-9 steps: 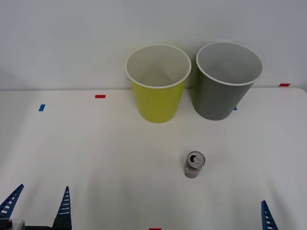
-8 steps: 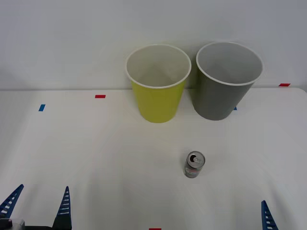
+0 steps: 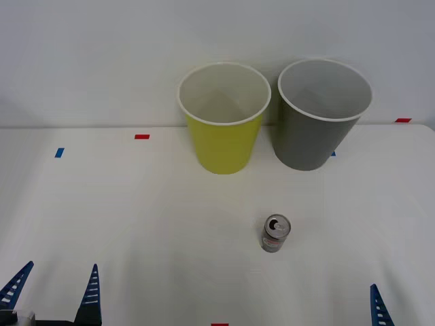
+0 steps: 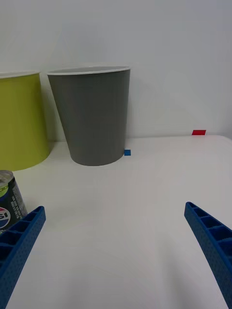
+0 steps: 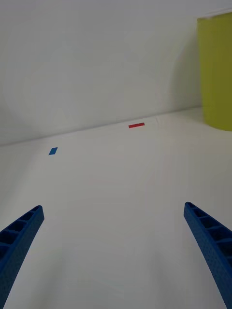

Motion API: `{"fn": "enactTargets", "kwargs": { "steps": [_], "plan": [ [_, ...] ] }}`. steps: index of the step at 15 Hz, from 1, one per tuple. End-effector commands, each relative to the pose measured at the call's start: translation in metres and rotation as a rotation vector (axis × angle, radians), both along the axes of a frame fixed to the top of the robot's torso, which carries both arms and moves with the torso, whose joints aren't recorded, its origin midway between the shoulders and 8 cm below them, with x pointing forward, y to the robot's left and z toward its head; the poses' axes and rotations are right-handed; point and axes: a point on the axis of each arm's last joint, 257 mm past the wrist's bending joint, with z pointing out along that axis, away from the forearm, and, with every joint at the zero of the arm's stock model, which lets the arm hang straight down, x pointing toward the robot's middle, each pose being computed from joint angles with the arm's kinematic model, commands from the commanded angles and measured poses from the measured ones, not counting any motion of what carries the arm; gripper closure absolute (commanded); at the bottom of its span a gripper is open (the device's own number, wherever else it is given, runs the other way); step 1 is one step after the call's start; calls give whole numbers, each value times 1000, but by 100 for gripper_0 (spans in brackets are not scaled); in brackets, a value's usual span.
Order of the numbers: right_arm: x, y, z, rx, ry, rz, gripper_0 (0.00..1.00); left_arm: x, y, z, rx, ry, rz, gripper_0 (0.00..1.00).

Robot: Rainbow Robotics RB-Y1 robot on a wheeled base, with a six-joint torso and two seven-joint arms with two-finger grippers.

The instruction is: Put cans in the gray bin and PET bottles in the light green bin.

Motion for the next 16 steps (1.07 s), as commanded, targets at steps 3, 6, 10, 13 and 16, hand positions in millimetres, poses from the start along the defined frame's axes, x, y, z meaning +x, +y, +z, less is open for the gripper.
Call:
{"fn": "enactTargets", "kwargs": {
  "steps": [3, 6, 10, 13, 16],
  "plan": [
    [0, 0, 0, 0, 0, 0, 0, 0, 0, 0, 0, 0, 0, 0],
    [0, 0, 0, 0, 0, 0, 0, 0, 0, 0, 0, 0, 0, 0],
    [0, 0, 0, 0, 0, 0, 0, 0, 0, 0, 0, 0, 0, 0],
    [0, 0, 0, 0, 0, 0, 0, 0, 0, 0, 0, 0, 0, 0],
    [0, 0, 0, 0, 0, 0, 0, 0, 0, 0, 0, 0, 0, 0]
  ]
}}
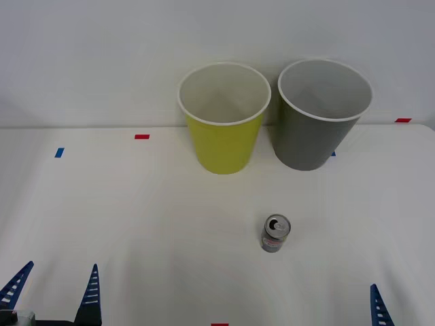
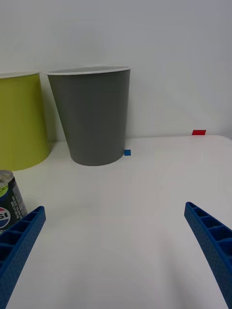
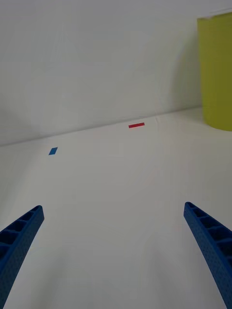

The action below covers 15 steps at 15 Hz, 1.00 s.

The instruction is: Put cans in the gray bin and PET bottles in the light green bin.

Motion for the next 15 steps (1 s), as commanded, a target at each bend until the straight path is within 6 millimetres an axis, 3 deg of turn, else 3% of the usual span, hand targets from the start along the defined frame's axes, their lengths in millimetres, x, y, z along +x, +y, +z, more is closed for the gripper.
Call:
{"fn": "enactTargets", "kwargs": {
  "steps": [1, 14, 15],
  "plan": [
    [0, 0, 0, 0, 0, 0, 0, 0, 0, 0, 0, 0, 0, 0],
    [0, 0, 0, 0, 0, 0, 0, 0, 0, 0, 0, 0, 0, 0],
    [-2, -3, -18, 5, 38, -15, 0, 0, 0, 0, 0, 0, 0, 0]
  ]
}}
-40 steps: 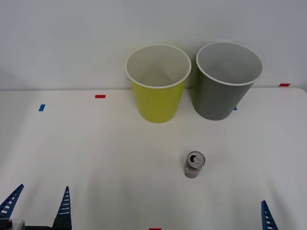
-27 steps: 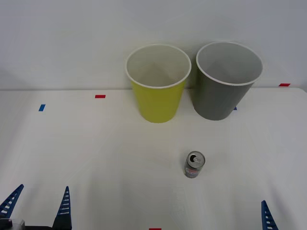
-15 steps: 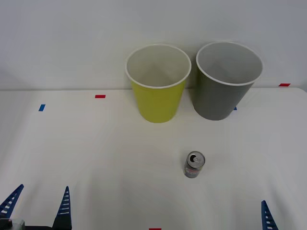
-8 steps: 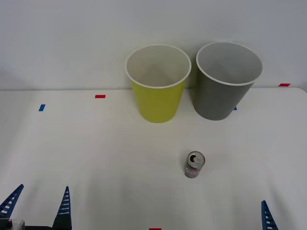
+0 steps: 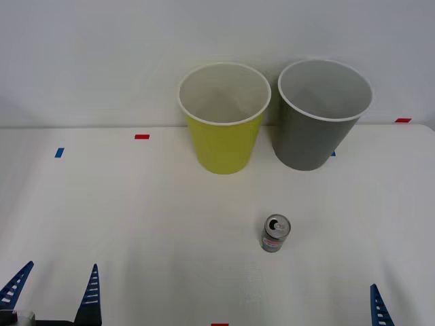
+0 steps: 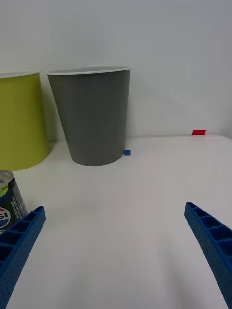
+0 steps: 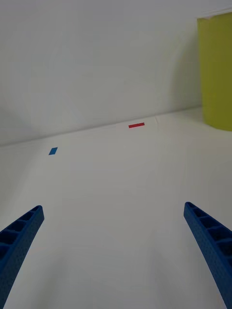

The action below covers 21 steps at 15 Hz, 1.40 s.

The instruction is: Put cans in the gray bin and PET bottles in the light green bin.

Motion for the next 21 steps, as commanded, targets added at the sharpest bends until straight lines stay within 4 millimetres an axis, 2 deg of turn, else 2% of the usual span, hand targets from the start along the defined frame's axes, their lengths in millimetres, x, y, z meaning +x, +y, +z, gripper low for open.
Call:
{"fn": "enactTargets", "kwargs": {
  "steps": [1, 4, 7, 12, 17, 21],
  "plan": [
    [-5, -1, -23, 1, 41, -12, 0, 0, 0, 0, 0, 0, 0, 0],
    [-9, 3, -22, -23, 16, 7, 0, 0, 0, 0, 0, 0, 0, 0],
    [-13, 19, -33, 7, -25, 74, 0, 0, 0, 0, 0, 0, 0, 0],
    [8, 48, -36, -99, -68, 173, 0, 0, 0, 0, 0, 0, 0, 0],
    [28, 82, -47, -81, -42, 219, 0, 0, 0, 0, 0, 0, 0, 0],
    [52, 95, -53, -70, -70, 231, 0, 0, 0, 0, 0, 0, 0, 0]
  ]
}}
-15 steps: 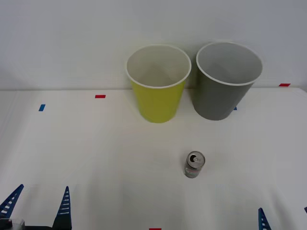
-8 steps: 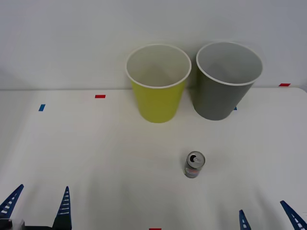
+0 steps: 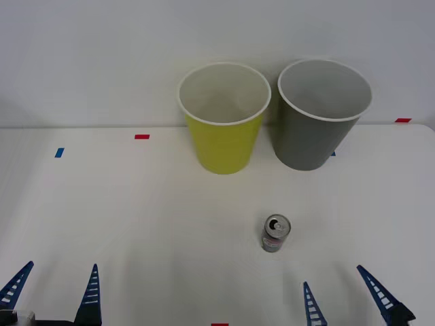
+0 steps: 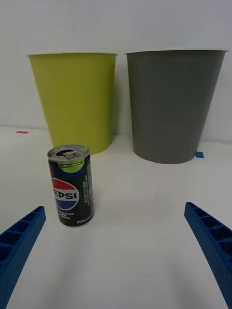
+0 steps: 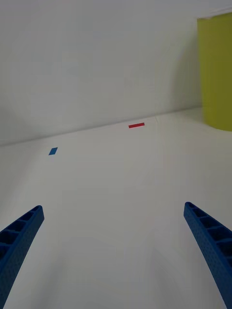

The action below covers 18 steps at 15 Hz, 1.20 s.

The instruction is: Put cans in the gray bin and PET bottles in the light green bin.

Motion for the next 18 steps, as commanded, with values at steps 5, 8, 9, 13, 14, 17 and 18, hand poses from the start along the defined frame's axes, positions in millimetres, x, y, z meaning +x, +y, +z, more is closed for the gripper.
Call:
{"fn": "enactTargets", "kwargs": {
  "steps": [5, 8, 9, 13, 14, 17, 18],
  "plan": [
    [45, 29, -9, -2, -43, 28, 0, 0, 0, 0, 0, 0, 0, 0],
    [63, 44, -13, -13, -48, 38, 0, 0, 0, 0, 0, 0, 0, 0],
    [66, 48, -14, -17, -44, 42, 0, 0, 0, 0, 0, 0, 0, 0],
    [71, 66, -18, -16, -22, 63, 0, 0, 0, 0, 0, 0, 0, 0],
    [75, 71, -18, -14, -16, 68, 0, 0, 0, 0, 0, 0, 0, 0],
    [88, 77, -14, -19, -17, 79, 0, 0, 0, 0, 0, 0, 0, 0],
    [93, 79, -14, -18, -14, 81, 0, 0, 0, 0, 0, 0, 0, 0]
  ]
}}
